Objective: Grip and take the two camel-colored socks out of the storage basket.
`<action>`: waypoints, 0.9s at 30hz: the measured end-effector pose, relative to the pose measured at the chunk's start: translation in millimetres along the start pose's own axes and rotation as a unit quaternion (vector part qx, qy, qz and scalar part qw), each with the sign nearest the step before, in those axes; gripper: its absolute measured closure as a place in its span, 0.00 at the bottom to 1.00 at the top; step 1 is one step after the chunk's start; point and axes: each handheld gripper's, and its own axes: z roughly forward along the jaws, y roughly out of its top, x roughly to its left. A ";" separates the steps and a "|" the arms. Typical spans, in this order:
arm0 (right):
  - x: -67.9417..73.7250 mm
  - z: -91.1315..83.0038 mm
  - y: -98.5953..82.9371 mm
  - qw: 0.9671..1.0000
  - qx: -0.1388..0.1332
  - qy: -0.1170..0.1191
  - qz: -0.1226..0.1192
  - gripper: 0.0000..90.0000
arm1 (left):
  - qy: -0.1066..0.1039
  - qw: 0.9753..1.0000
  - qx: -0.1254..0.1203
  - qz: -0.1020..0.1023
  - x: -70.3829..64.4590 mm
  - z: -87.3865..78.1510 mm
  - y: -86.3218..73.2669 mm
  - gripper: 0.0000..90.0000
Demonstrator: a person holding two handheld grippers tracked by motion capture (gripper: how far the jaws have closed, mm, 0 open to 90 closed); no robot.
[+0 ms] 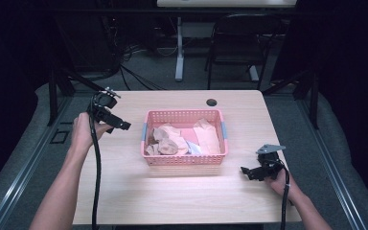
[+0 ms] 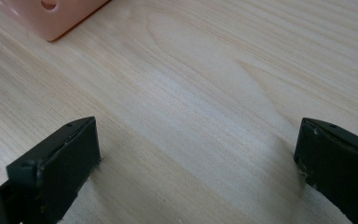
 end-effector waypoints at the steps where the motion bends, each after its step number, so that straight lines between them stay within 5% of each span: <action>1: 0.0 0.0 0.0 1.000 0.000 0.000 0.000 0.00 | -0.002 1.000 0.004 0.004 -2.4 3.0 3.0 0.00; 21: -0.1 0.0 0.0 1.000 0.000 0.000 0.000 0.00 | -0.052 0.997 0.032 0.043 -42.3 46.2 37.6 0.00; 27: -0.1 0.0 0.0 1.000 0.000 0.000 0.000 0.00 | -0.053 0.996 0.040 0.053 -54.1 58.6 44.9 0.00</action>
